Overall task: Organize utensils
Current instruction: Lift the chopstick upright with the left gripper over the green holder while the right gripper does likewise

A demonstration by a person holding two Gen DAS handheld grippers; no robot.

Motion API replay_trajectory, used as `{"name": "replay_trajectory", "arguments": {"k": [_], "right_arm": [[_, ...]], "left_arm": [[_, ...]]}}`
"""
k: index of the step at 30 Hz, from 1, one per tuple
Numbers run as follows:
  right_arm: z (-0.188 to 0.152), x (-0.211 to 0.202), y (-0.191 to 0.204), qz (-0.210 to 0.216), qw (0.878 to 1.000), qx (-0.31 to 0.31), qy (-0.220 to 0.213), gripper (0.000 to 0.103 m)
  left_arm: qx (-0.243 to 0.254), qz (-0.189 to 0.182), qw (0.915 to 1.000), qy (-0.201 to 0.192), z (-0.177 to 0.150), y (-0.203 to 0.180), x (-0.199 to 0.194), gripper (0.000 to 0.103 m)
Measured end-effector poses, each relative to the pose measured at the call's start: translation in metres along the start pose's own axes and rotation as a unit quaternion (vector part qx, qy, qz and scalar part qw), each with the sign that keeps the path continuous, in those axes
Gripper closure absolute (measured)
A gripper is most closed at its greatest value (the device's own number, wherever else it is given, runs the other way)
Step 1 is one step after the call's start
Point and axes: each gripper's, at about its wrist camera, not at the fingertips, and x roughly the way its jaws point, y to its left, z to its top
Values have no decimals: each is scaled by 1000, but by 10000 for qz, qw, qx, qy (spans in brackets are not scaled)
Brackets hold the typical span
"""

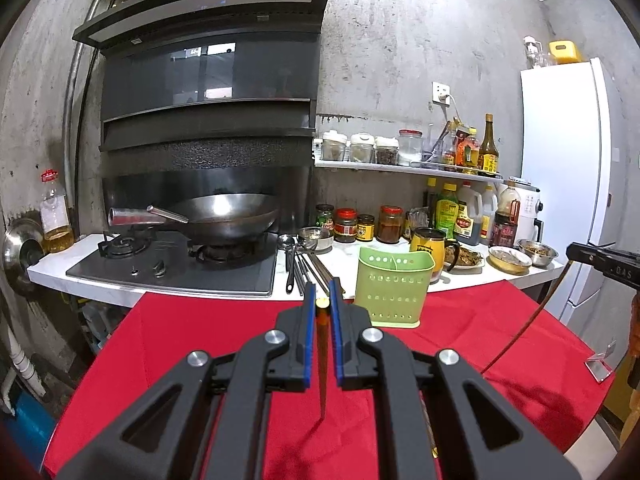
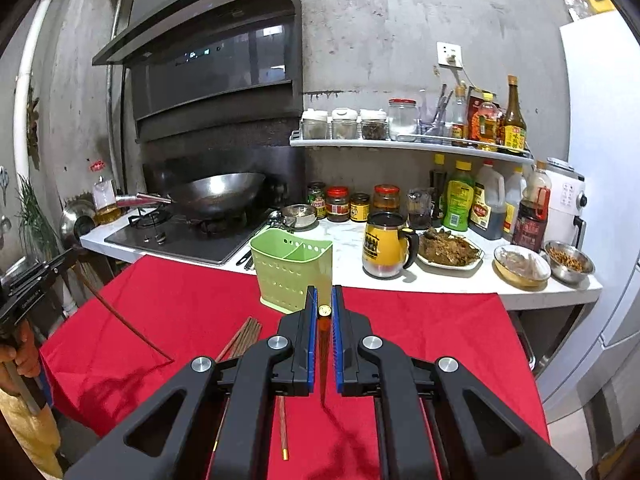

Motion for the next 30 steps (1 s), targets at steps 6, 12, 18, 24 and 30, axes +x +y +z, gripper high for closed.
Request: {"name": "replay_trajectory", "arguments": {"k": [6, 12, 18, 24, 30], "right_arm": [[4, 33, -3, 0, 9999, 62, 146, 96], [-35, 75, 1, 83, 9968, 81, 794, 96], [-60, 75, 3, -21, 9951, 73, 981, 96], [-65, 65, 3, -103, 9951, 23, 978, 97], [-40, 69, 4, -114, 9975, -12, 704, 96]], "left_arm": [[254, 176, 9995, 35, 5, -2, 17, 96], [446, 175, 9952, 853, -25, -4, 53, 96], [407, 2, 9880, 1487, -54, -2, 67, 96], [362, -118, 9886, 1459, -59, -4, 58, 97], [487, -185, 9920, 1153, -31, -11, 64, 97]]}}
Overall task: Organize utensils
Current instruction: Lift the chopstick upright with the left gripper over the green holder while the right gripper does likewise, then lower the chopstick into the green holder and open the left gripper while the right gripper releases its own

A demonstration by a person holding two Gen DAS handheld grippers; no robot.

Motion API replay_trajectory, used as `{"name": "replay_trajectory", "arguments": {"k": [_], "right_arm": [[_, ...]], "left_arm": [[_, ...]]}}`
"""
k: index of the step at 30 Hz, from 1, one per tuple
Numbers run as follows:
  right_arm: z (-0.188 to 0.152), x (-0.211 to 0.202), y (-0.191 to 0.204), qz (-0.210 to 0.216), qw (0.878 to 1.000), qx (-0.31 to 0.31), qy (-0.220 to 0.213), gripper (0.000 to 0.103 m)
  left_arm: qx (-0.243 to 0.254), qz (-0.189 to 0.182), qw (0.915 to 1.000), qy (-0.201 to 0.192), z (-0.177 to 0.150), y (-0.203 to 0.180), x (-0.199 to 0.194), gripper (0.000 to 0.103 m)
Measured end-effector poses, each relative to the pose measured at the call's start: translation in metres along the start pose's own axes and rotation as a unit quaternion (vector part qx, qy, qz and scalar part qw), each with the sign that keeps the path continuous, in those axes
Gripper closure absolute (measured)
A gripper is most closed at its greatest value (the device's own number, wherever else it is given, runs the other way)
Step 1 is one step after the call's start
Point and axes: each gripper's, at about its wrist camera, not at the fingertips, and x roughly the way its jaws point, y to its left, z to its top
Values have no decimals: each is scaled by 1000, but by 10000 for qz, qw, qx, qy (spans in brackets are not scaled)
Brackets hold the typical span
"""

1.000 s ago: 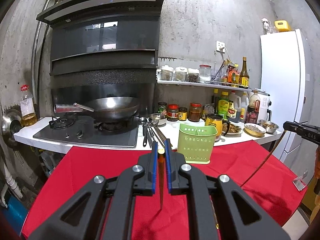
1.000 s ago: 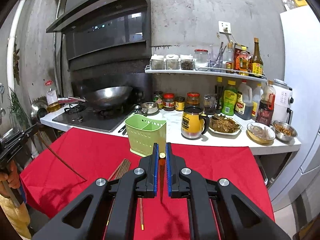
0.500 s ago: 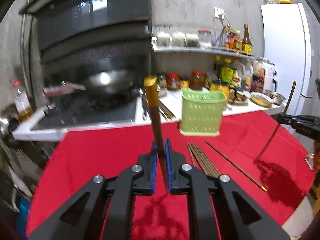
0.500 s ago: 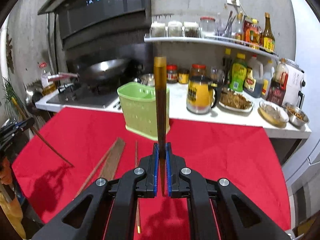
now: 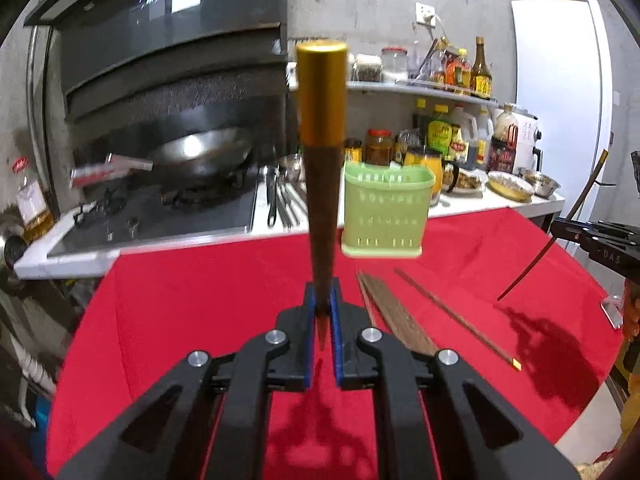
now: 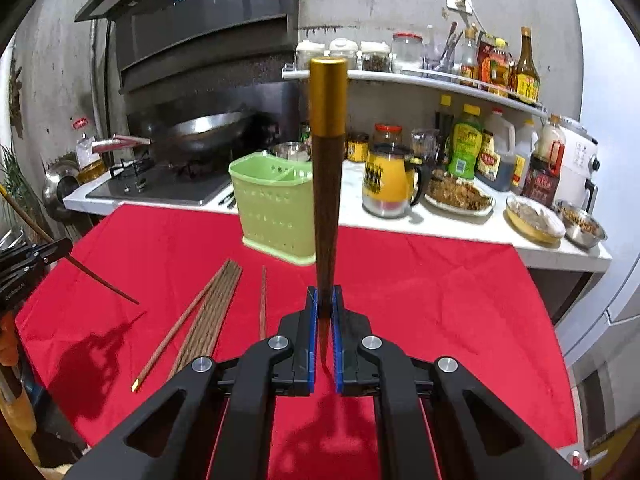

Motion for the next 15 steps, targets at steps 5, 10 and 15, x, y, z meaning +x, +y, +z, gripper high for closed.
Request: {"name": "replay_trajectory", "arguments": {"k": [5, 10, 15], "right_arm": [[66, 4, 11, 102, 9979, -141, -618, 96], [123, 20, 23, 93, 9937, -254, -1083, 96], [138, 82, 19, 242, 9979, -120, -596, 96]], "left_arm": [[98, -198, 9975, -671, 74, -5, 9, 97], [108, -461, 9933, -1052, 141, -16, 38, 97], [-125, -896, 9944, -542, 161, -22, 105, 97]]}}
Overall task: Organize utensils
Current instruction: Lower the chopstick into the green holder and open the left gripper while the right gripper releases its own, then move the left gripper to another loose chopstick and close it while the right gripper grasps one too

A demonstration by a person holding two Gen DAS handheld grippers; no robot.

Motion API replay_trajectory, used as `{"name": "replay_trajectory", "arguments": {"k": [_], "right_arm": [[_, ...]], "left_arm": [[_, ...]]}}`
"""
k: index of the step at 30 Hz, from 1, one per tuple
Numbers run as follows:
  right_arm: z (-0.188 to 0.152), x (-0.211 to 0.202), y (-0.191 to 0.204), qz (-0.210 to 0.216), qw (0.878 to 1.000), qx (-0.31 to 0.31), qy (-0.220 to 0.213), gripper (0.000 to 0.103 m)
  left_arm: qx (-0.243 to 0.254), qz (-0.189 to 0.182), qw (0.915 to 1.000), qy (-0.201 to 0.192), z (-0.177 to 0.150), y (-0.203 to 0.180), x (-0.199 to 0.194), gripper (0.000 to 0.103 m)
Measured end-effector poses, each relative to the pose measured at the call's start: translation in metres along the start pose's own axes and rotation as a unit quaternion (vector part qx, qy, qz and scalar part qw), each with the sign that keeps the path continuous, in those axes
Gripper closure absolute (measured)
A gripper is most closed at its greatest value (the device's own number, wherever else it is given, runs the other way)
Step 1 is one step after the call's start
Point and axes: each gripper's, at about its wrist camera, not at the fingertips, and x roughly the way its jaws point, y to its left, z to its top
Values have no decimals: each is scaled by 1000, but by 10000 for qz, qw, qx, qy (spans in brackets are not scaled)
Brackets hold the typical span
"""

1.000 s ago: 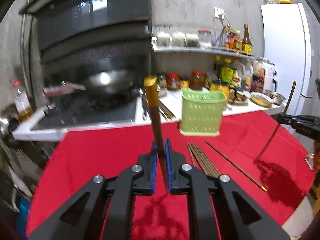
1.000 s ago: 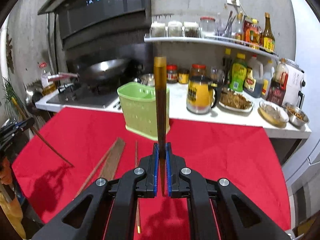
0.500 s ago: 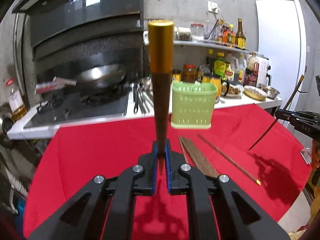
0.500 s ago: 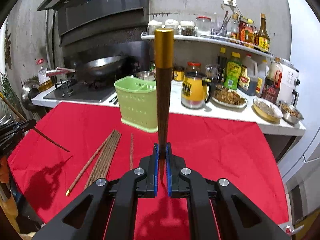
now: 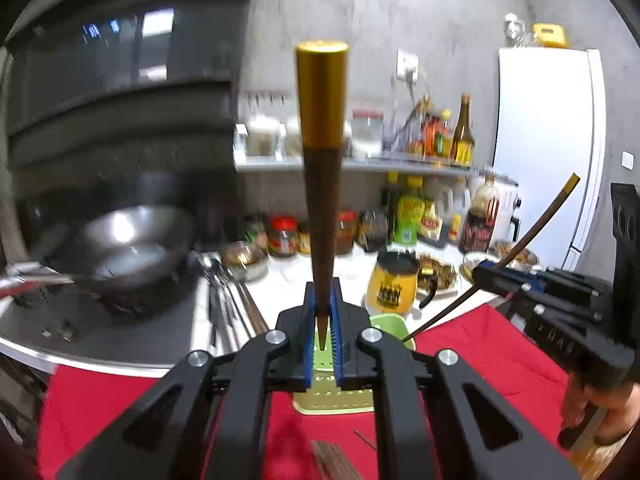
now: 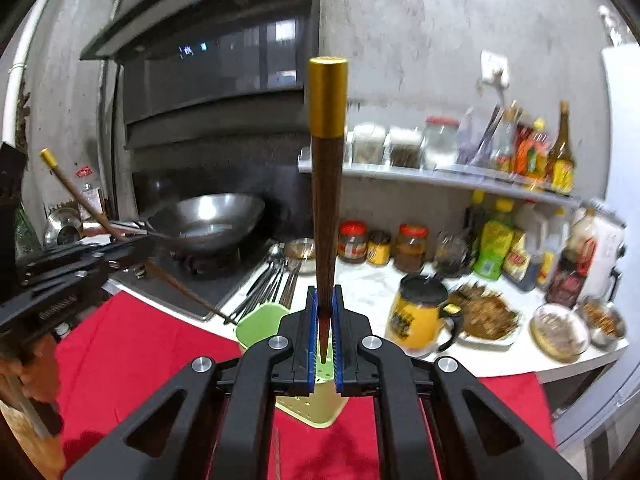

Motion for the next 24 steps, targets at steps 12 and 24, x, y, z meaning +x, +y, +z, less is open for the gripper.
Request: {"name": "replay_trajectory", "arguments": {"k": [12, 24], "right_arm": [[-30, 60, -8, -2, 9976, 98, 692, 74], [-56, -79, -18, -226, 9997, 103, 16, 51]], "left_arm": [[-23, 65, 9944, 1055, -30, 1, 89, 92], [-143, 412, 9990, 44, -29, 5, -53, 58]]}}
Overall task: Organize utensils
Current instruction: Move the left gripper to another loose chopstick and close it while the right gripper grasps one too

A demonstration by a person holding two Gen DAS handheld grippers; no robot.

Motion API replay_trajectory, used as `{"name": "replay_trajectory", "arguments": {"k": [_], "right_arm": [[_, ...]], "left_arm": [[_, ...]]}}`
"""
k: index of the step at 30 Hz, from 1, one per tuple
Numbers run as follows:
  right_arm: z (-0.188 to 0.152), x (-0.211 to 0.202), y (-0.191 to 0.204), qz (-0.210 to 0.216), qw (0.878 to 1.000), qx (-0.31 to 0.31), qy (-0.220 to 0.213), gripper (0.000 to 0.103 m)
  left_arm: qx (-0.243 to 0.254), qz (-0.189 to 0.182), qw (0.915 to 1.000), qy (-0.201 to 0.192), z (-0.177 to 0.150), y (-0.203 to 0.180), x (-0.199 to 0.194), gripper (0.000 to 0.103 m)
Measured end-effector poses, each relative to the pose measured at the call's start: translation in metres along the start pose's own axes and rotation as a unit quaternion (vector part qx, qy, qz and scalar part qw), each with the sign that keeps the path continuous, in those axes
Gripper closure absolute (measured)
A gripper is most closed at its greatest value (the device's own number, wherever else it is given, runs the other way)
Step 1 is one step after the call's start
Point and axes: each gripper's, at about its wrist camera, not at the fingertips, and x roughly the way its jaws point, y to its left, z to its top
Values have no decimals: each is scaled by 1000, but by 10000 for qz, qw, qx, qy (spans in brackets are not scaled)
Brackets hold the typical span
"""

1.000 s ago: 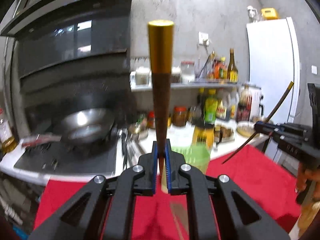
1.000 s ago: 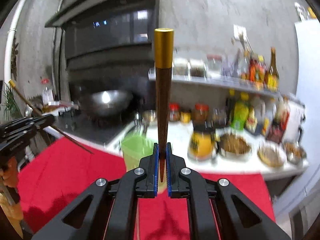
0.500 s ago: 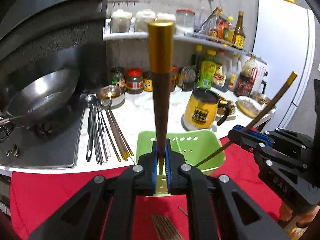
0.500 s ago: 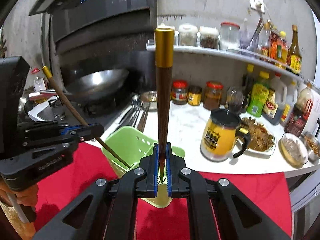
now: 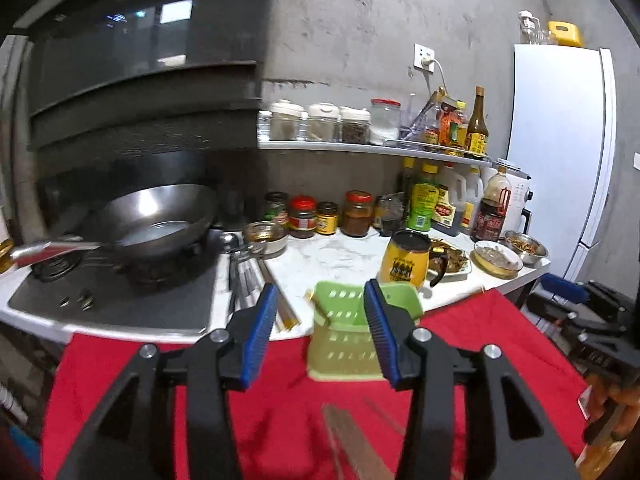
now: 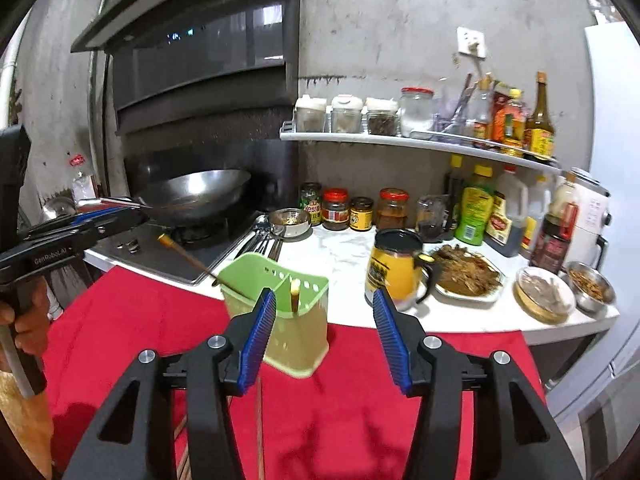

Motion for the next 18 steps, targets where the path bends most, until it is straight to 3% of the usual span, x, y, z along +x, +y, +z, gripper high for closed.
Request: {"name": "replay_trajectory", "arguments": {"k": [3, 10, 18], "right_arm": [[-26, -22, 3, 9, 10000, -2, 85, 51], [-106, -36, 19, 27, 9980, -69, 631, 51], [-170, -30, 20, 0, 9925, 228, 1201, 51]], "left_arm": [[20, 363, 9990, 248, -38, 2, -23, 57], [-218, 473, 9942, 938, -139, 9, -45, 57], [-419, 520, 9867, 1482, -200, 13, -50, 58]]}}
